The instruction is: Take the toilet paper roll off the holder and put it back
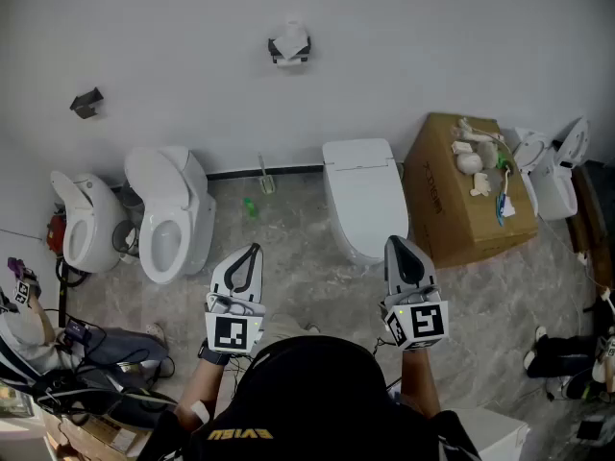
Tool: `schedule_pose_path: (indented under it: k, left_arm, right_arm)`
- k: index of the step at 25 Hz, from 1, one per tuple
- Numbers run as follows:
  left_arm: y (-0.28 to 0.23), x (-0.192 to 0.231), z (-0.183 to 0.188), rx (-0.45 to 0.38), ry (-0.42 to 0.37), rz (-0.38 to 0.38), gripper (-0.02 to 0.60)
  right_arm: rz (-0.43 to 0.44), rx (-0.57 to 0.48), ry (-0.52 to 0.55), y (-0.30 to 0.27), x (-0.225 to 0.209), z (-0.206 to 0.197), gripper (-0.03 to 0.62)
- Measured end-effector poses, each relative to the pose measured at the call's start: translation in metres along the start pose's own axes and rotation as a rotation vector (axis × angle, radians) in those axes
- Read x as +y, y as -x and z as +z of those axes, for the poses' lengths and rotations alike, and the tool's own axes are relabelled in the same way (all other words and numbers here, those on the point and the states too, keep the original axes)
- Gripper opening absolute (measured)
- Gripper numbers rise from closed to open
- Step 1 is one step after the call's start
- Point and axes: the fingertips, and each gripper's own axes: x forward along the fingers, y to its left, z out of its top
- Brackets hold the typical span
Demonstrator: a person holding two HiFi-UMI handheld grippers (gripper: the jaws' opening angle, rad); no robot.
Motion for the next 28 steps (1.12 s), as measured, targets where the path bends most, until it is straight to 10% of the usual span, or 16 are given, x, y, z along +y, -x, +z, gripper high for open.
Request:
schedule_pose_path:
  k: [6,14,28]
  left_arm:
    - [0.007,-0.006,-0.013,0.014,0.225,0.064,0.011]
    - [0.024,-0.022,-0.021,0.036,0.236,0.078,0.011]
    - [0.019,0.009,-0.041,0.065,0.3,0.113,0.011]
  right_arm:
    - [0.011,-0.003,0.008,0.007,0.004,-0.004,-0.006]
    - [-0.005,-0.007,0.017,0.025,0.002,-0.016,0.005]
    - [-0.03,0.04,-0.039,-0.015,0.003,-0.024,0.432]
